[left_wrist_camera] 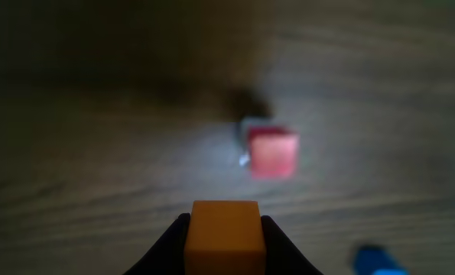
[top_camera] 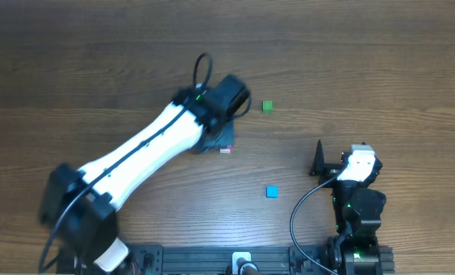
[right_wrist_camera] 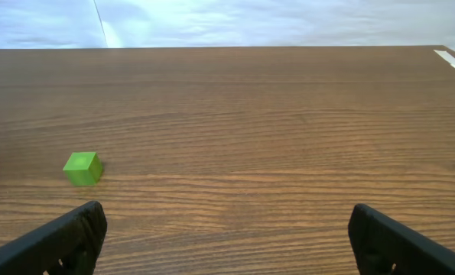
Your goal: Stack Cubes
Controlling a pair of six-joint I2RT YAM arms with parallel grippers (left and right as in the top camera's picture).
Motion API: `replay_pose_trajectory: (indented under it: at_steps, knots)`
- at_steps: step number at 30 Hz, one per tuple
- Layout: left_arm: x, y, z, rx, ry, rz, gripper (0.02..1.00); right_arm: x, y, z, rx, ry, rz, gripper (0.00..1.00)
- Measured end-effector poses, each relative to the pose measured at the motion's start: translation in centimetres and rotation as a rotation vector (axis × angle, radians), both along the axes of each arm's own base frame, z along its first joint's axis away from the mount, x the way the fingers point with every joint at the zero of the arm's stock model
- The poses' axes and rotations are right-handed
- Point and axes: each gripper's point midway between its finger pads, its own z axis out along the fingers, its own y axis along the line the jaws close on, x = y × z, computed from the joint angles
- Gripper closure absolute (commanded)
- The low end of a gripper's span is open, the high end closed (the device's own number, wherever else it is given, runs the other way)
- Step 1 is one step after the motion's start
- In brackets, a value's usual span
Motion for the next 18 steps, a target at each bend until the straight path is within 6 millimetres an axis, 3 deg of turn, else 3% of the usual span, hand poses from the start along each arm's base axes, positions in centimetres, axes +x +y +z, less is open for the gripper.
replay_pose_trajectory:
  at_steps: [3, 9, 18]
  knots:
    - [1.0, -0.9, -0.4, 0.003, 0.004, 0.007, 0.980, 0.0, 0.0, 0.0, 0.000, 0.000, 0.001, 0.009]
    - [1.3, -1.2, -2.9, 0.032, 0.044, 0.049, 0.980, 0.0, 0.0, 0.0, 0.000, 0.000, 0.000, 0.007]
    - [1.4, -2.5, -3.0, 0.007, 0.019, 0.037, 0.980, 0.0, 0.0, 0.0, -0.001, 0.000, 0.000, 0.007]
